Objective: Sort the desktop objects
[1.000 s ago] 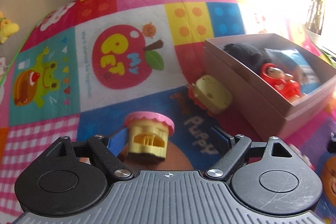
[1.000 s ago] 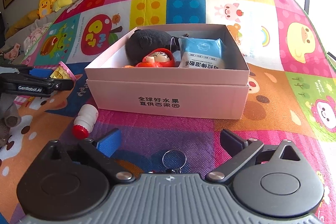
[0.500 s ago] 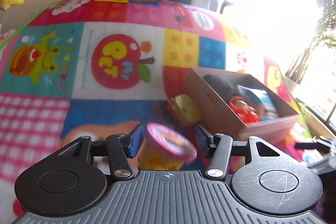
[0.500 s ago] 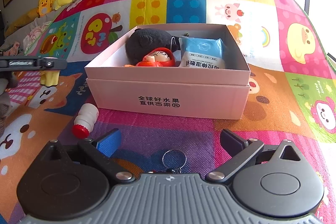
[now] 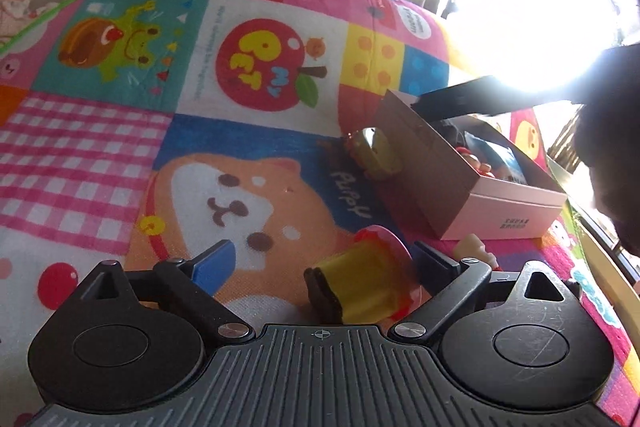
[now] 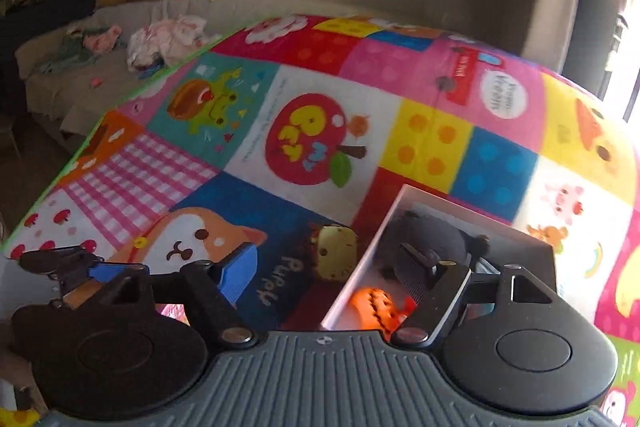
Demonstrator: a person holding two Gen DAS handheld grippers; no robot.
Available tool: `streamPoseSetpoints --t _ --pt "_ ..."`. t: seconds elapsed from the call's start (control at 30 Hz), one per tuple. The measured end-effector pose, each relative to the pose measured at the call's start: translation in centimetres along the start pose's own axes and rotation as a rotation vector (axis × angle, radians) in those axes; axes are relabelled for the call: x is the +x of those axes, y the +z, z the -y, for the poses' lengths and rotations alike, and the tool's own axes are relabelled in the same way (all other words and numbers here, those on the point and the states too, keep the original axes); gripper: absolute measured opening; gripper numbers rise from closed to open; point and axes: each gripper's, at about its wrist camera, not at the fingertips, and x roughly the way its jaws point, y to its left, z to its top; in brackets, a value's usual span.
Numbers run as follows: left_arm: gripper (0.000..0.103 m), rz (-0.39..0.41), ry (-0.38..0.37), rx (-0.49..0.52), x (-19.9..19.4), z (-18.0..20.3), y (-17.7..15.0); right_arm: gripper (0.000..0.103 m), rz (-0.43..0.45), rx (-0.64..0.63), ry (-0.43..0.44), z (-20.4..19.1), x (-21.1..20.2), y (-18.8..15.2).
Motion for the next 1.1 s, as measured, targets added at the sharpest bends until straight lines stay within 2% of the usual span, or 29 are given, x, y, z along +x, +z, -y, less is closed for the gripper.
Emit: streamPoseSetpoints --t 0.13,0.2,0.27,0.33,0.4,0.5,0.6,0.7,0.83,0.93,1.0,1.07,1.1 --pt "0.1 0.021 -0.016 -0.065 -0.2 -1.1 0.1 0.075 -0.126 -0.032 -0.067 -1.4 6.9 2.6" --pt "0.1 0.026 -0.021 -0.072 -0.3 -1.2 0.0 0.07 -0.173 -0.051 -0.12 -1.8 9.6 3.1" --pt "0.1 0.034 -0.024 -0.059 -0.4 -0.9 0.0 0.056 -0.242 -0.059 -0.164 -2.0 11.8 3.2" --pt "0.1 0.041 -0.028 -0.045 -0.5 -0.7 -0.1 0.048 -0.305 -0.055 -0.19 -2.1 13.3 3.1" --pt "0.101 0.042 -0.028 -0.044 -0.5 -0.7 -0.1 0.047 -0.325 -0.072 -0.21 -2.4 13.8 2.7" --pt "0.101 0.041 -0.029 -0.062 -0.4 -0.9 -0.1 0.045 -0.28 -0.092 -0.206 -3.2 12.1 2.2" --pt "0.101 0.043 -0.022 -0.075 -0.4 -1.1 -0.1 0.045 -0.204 -0.02 -0.104 -3.6 7.9 2.0" --pt "0.102 0.053 -0.006 -0.069 -0.6 -0.9 -0.1 0.045 -0.103 0.087 -0.01 -1.3 1.9 0.8" --pt "0.102 0.08 0.006 -0.045 -1.2 -0.5 -0.2 0.045 -0.006 0.206 0.059 2.7 -5.4 -3.1" --pt "0.102 0.088 0.04 -0.037 -1.8 0.2 0.0 0.045 0.022 0.269 0.015 5.4 -8.5 -6.7" --pt "0.102 0.1 0.048 -0.029 -2.5 1.3 0.4 0.045 0.035 0.284 -0.045 6.5 -9.6 -9.3" --pt "0.102 0.125 0.034 0.001 -3.2 3.1 1.0 0.045 0.035 0.292 -0.094 7.3 -9.3 -11.5" --pt "0.102 0.131 0.019 0.025 -3.3 4.1 1.3 0.045 0.022 0.309 -0.082 7.8 -9.0 -12.3"
